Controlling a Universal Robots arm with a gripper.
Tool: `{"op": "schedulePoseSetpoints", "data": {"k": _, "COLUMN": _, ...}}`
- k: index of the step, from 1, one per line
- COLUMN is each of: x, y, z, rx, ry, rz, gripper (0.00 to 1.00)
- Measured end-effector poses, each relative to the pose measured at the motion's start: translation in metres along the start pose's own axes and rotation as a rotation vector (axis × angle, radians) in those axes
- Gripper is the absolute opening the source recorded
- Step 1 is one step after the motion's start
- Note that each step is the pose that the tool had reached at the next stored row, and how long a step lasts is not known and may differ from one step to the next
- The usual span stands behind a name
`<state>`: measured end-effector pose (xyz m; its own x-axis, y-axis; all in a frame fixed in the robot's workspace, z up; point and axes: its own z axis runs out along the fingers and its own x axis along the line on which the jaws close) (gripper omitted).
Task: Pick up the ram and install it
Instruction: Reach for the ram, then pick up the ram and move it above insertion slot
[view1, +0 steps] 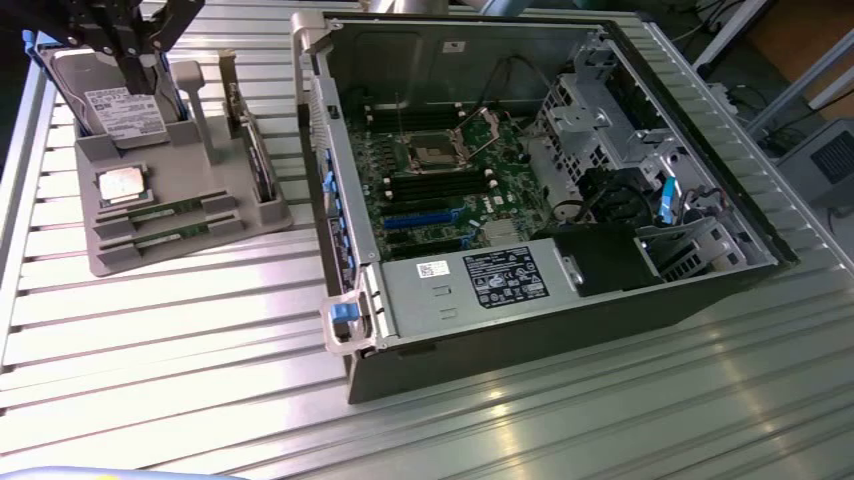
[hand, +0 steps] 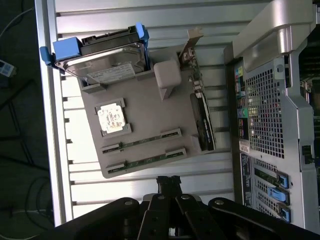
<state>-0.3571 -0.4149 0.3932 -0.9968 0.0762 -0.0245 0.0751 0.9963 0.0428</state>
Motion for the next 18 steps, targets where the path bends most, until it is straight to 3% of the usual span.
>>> {"op": "schedulePoseSetpoints", "data": {"k": 14, "x": -0.0001, "y": -0.001, "z": 0.0, "rx": 0.0004, "ry": -0.0001, "rz": -0.001, "gripper": 0.11}}
{"op": "schedulePoseSetpoints", "data": {"k": 18, "x": -0.0001, "y": -0.001, "z": 0.0, "rx": -0.0005, "ry": 0.0016, "rz": -0.04, "gripper": 0.11}}
